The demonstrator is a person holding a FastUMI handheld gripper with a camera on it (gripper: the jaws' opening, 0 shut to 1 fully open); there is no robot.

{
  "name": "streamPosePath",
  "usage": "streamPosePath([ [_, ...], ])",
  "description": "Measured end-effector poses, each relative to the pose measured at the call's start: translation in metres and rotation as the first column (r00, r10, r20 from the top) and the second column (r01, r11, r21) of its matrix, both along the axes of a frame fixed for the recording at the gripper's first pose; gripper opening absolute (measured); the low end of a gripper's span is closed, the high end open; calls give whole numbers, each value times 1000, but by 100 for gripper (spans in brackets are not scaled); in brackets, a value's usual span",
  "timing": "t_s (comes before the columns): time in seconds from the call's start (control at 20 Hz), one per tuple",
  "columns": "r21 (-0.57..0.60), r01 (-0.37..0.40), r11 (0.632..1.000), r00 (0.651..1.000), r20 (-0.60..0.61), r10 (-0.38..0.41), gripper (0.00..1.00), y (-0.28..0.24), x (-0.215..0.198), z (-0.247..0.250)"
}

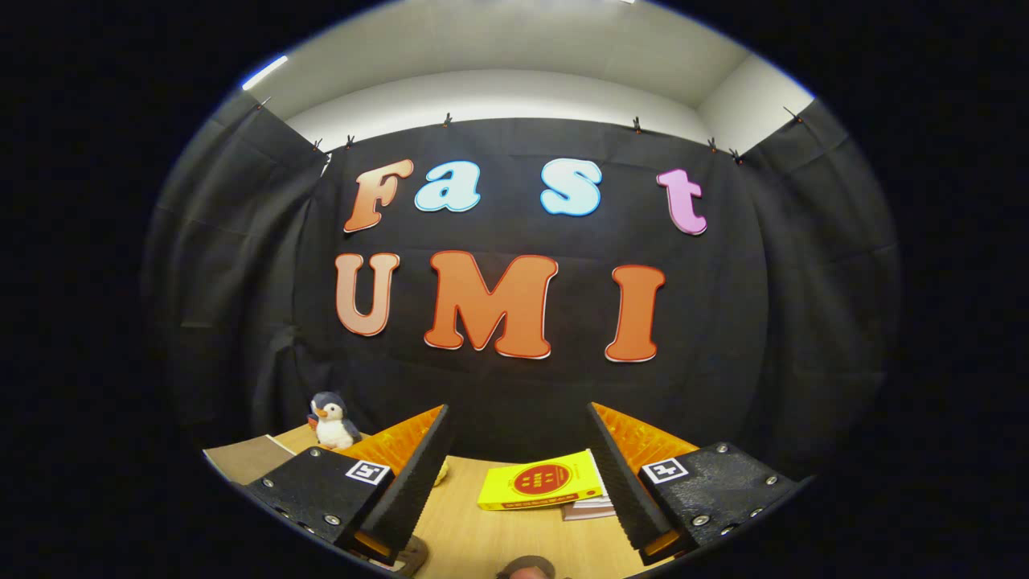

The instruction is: Open the storage box then place both shoes into the box .Put the left shoe in first, then the right shoe, with the right side of both shoes facing outward in a uniform manner.

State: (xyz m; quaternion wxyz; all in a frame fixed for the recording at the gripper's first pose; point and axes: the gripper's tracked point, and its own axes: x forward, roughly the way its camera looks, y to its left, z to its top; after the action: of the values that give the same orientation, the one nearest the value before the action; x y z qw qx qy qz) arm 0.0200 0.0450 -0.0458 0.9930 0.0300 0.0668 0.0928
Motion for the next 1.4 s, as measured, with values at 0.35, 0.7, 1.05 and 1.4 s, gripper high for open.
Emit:
streamPosePath([
  [0.35, 184, -213, 960, 948, -200, 248, 99, 80, -18, -45],
  [0.7, 517, -304, 800, 682, -468, 562, 98, 176, -85, -125],
  [1.05, 608, -350, 713, 460, -551, 696, 98, 227, -140, -173],
  [1.4, 769, -254, 586, 222, -544, 809, 98, 275, -186, -209],
])
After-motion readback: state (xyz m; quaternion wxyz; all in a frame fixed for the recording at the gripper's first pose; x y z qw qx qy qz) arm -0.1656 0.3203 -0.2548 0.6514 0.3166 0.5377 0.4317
